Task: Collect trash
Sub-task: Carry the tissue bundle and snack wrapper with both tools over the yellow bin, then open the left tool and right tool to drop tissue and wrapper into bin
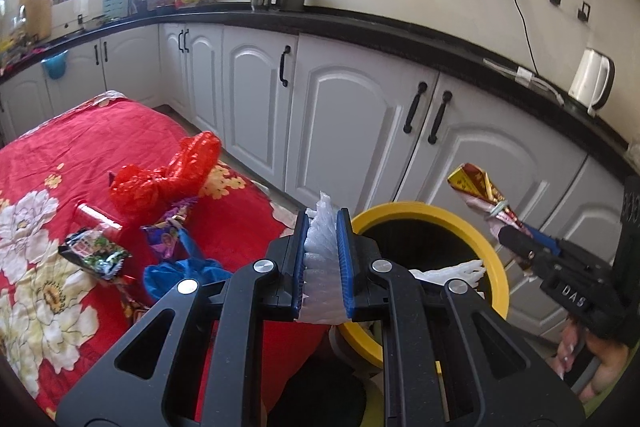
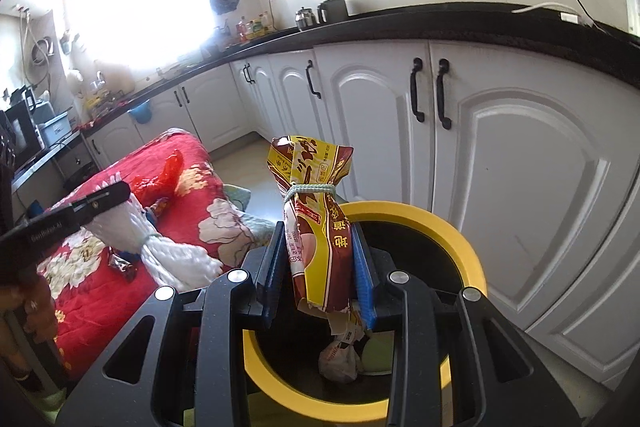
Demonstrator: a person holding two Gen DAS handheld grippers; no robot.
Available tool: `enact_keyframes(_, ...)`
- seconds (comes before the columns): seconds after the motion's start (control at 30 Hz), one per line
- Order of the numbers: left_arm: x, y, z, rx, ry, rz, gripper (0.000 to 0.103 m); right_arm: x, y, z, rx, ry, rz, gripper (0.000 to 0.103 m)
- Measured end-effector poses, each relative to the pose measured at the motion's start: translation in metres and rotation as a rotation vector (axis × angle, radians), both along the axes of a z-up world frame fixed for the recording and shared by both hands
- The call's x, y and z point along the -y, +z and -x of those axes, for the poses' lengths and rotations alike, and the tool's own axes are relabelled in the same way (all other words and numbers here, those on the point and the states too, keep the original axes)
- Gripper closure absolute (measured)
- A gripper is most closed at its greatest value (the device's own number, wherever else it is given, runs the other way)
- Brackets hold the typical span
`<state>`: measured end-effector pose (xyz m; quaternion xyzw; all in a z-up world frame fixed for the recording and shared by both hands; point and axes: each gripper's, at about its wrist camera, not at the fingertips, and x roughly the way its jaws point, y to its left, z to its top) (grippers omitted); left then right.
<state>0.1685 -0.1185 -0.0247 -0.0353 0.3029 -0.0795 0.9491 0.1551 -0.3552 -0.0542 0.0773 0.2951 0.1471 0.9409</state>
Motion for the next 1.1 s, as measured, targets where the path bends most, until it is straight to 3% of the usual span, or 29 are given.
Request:
enact_keyframes(0.7,0.056,-0.044,-0.019,-0.053,-0.094,-0.100,0.093,0.025,-0.039,-0.013,-0.113,-0.050,-0.028,0.073)
enact_keyframes(1.07,0.066,-0.061,-0.027,-0.092,-0.115,-0.098,0.092,0.028,-0.052,-0.017,-0.147,-0.052,-0.034,0.072)
enact_keyframes(1.1,0.066,-0.061,-0.028,-0.093,-0.113,-0.097,0.088,0.028,-0.053,-0.017,-0.149,-0.053,-0.033,0.071)
